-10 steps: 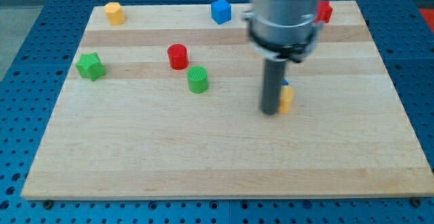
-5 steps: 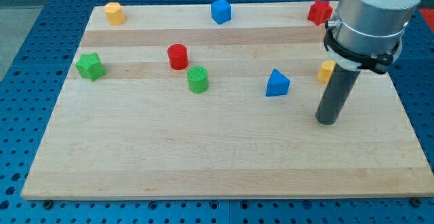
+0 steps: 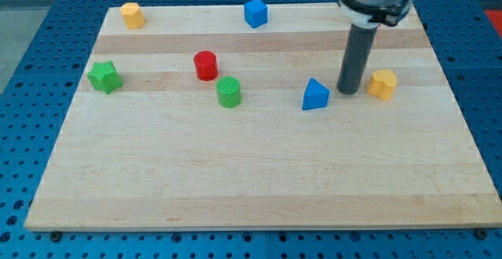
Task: Push the red circle towards the bottom right corner
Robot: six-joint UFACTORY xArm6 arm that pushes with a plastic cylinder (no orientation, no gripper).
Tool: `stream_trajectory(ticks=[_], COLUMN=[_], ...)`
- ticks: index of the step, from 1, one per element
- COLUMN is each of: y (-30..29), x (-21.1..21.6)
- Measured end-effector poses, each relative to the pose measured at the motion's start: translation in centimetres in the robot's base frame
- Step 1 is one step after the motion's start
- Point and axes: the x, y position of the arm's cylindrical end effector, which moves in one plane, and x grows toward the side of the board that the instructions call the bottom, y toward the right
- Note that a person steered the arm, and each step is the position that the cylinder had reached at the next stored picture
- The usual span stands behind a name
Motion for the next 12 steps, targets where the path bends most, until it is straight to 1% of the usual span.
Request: stream_trajectory(ticks=[1,2,3,4,6,7,8,9,10,11,12], y=[0.0,-5.5,-12.6,-12.6,-18.6,-18.6,-19.7,-19.9,-23.2,-27.6,-24.5], x=[-1.5,-6.1,-7.9,-8.0,-8.0,-8.0,-7.3,-5.2,-7.8,-8.6,-2.9])
